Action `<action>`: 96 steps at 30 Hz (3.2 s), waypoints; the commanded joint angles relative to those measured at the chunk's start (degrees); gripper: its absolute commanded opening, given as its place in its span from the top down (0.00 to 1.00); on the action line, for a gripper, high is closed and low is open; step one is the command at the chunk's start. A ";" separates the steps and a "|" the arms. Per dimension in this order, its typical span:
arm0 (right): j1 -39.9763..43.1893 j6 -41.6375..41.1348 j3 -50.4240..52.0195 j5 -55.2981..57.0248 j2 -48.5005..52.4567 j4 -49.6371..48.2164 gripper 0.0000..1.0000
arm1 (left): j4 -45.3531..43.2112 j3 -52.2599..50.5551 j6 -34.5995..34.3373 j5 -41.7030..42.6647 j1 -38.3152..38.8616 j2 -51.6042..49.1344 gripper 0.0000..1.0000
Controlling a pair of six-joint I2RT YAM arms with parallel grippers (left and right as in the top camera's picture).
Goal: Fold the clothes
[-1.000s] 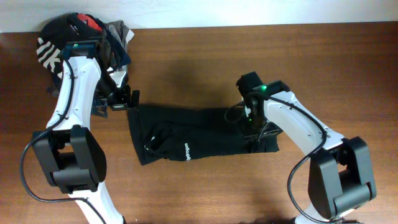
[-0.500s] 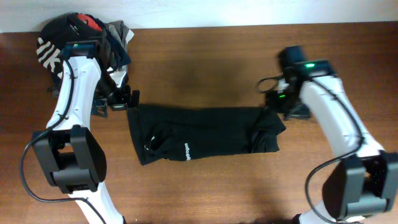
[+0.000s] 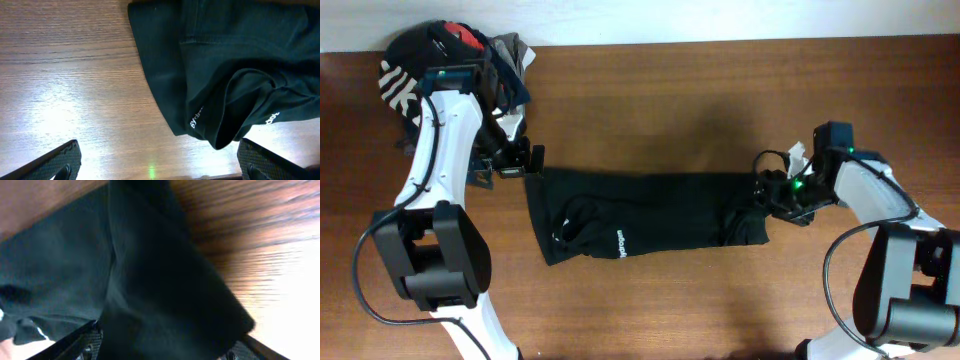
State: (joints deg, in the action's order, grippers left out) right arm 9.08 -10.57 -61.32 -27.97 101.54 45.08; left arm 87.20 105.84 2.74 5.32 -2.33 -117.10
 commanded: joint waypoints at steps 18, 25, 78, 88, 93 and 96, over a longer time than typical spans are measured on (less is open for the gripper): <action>-2.08 -1.68 -4.72 -3.74 -0.20 -0.39 0.80 | 0.04 -0.22 -0.57 -0.20 -0.31 1.40 0.01; -6.36 -1.77 -6.43 6.51 -0.17 1.95 0.69 | 0.07 -0.22 -0.57 -0.20 -0.31 1.40 0.01; -18.93 -1.99 0.55 1.60 1.57 -8.96 0.96 | 0.57 -0.22 -0.57 -0.17 -0.31 1.40 0.01; -19.45 -1.68 -2.69 1.66 0.92 -5.51 0.96 | 0.63 -0.22 -0.57 -0.17 -0.31 1.40 0.01; -13.75 1.62 -11.63 3.41 -5.66 6.62 0.94 | 0.50 -0.24 -0.57 -0.20 -0.31 1.40 0.01; -8.98 2.29 -15.96 8.09 -8.57 12.90 0.53 | 0.48 -0.24 -0.57 -0.20 -0.31 1.40 0.01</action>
State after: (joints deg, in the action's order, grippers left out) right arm -3.88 -10.33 -72.47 -24.16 98.08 55.51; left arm 87.61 105.84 2.74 5.30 -2.35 -117.10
